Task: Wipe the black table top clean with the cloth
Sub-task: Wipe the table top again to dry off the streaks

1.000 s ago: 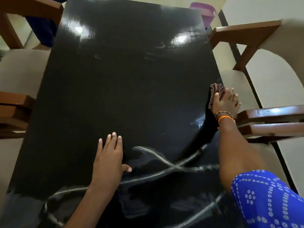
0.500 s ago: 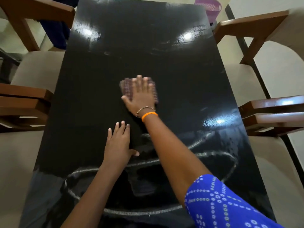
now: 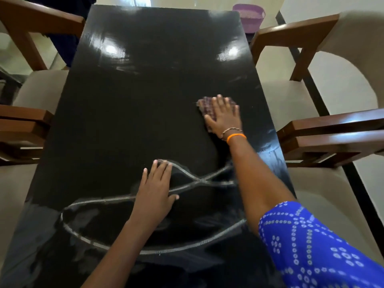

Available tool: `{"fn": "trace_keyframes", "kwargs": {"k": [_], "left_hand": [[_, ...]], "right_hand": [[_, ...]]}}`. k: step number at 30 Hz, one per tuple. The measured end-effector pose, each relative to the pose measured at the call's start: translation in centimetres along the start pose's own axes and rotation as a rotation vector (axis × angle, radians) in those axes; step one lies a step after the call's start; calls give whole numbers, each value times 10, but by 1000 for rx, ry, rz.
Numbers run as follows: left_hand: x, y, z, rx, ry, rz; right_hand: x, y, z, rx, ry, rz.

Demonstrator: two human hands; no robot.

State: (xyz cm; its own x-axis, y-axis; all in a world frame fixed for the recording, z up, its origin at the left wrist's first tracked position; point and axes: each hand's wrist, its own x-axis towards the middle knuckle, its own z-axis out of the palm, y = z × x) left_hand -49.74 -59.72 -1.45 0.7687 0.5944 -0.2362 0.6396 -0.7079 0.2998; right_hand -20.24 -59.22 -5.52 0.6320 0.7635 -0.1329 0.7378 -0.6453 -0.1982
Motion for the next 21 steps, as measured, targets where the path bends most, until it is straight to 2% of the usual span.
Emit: {"fn": "trace_keyframes", "kwargs": {"k": [5, 10, 15, 21], "left_hand": [[-16, 20, 20, 6, -87, 42], [-19, 27, 25, -15, -94, 81], [-13, 31, 27, -30, -95, 56], [-18, 25, 27, -67, -75, -8]], "right_hand": [[-7, 82, -12, 66, 39, 272], [-55, 109, -8, 125, 131, 466], [-90, 93, 5, 24, 146, 414], [-94, 33, 22, 6, 108, 315]]}}
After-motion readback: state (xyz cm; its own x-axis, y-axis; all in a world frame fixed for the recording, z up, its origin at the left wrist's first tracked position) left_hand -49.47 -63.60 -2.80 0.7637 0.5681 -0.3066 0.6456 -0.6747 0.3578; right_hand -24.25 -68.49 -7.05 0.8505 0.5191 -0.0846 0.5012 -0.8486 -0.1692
